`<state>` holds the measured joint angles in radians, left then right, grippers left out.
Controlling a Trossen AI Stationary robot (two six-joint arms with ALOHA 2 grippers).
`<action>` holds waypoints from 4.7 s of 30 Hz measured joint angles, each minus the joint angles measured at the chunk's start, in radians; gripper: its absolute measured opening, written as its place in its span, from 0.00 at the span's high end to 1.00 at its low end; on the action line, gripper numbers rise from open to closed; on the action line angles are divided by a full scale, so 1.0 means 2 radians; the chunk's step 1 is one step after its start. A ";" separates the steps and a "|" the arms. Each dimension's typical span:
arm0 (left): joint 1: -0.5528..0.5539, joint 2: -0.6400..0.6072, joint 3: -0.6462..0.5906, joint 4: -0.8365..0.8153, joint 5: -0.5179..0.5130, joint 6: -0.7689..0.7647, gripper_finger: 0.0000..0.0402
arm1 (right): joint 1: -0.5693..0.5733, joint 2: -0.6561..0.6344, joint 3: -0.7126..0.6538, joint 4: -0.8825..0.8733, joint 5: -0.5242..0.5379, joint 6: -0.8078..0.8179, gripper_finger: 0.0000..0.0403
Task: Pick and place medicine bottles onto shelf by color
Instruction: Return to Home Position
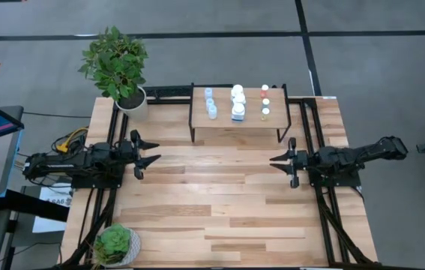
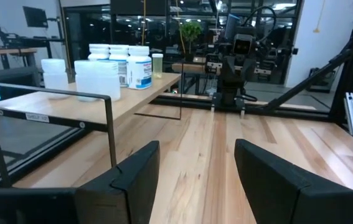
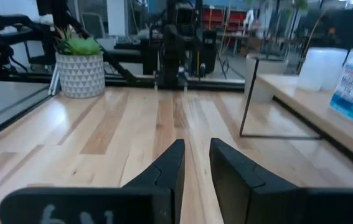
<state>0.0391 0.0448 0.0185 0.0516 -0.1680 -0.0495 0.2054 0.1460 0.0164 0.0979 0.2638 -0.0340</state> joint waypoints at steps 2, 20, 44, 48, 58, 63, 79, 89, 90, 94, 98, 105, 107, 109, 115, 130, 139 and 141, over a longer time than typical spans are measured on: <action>0.000 0.000 0.000 0.000 0.000 0.000 0.50 | 0.000 -0.020 -0.003 -0.005 -0.001 -0.008 0.76; 0.000 0.000 -0.003 -0.008 0.030 -0.015 0.50 | -0.002 -0.043 -0.004 -0.023 -0.009 -0.014 0.76; 0.000 0.000 -0.003 -0.008 0.028 0.008 0.50 | -0.002 -0.043 -0.005 -0.024 -0.010 -0.008 0.76; 0.000 0.000 -0.003 -0.008 0.028 0.017 0.50 | -0.002 -0.043 -0.005 -0.024 -0.010 -0.008 0.76; 0.000 0.000 -0.003 -0.008 0.028 0.004 0.50 | -0.002 -0.043 -0.005 -0.023 -0.010 -0.009 0.76; 0.000 0.000 -0.003 -0.008 0.028 0.002 0.50 | -0.002 -0.043 -0.005 -0.023 -0.010 -0.010 0.76; 0.000 0.001 -0.003 -0.008 0.028 0.000 0.50 | -0.002 -0.043 -0.005 -0.023 -0.010 -0.009 0.76; 0.000 0.000 -0.004 -0.008 0.028 0.000 0.50 | -0.002 -0.043 -0.005 -0.023 -0.010 -0.009 0.76; -0.001 0.000 -0.004 -0.008 0.028 0.000 0.50 | -0.002 -0.043 -0.005 -0.023 -0.010 -0.009 0.76; -0.031 0.001 -0.003 -0.007 0.016 0.000 0.50 | -0.002 -0.043 -0.005 -0.023 -0.010 -0.009 0.76; -0.042 0.001 -0.003 -0.007 0.016 0.000 0.50 | -0.002 -0.043 -0.005 -0.023 -0.010 -0.009 0.76; -0.042 0.001 -0.003 -0.007 0.015 0.000 0.50 | -0.002 -0.043 -0.005 -0.023 -0.010 -0.009 0.76; -0.042 0.001 -0.003 -0.007 0.015 0.000 0.50 | -0.002 -0.043 -0.005 -0.023 -0.010 -0.009 0.76; -0.042 0.001 -0.003 -0.007 0.015 0.000 0.50 | -0.002 -0.043 -0.005 -0.023 -0.010 -0.009 0.76; -0.042 0.001 -0.003 -0.007 0.015 0.000 0.50 | -0.002 -0.043 -0.005 -0.023 -0.010 -0.009 0.76; -0.042 0.001 -0.003 -0.007 0.015 0.000 0.50 | -0.002 -0.043 -0.005 -0.023 -0.010 -0.009 0.76; -0.042 0.001 -0.003 -0.007 0.015 0.000 0.50 | -0.002 -0.043 -0.005 -0.023 -0.010 -0.009 0.76; -0.042 0.001 -0.003 -0.007 0.015 0.000 0.50 | -0.002 -0.043 -0.005 -0.023 -0.010 -0.009 0.76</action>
<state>-0.0448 0.0460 0.0120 0.0380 -0.1380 -0.0494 0.2008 0.0608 0.0063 0.0521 0.2436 -0.0525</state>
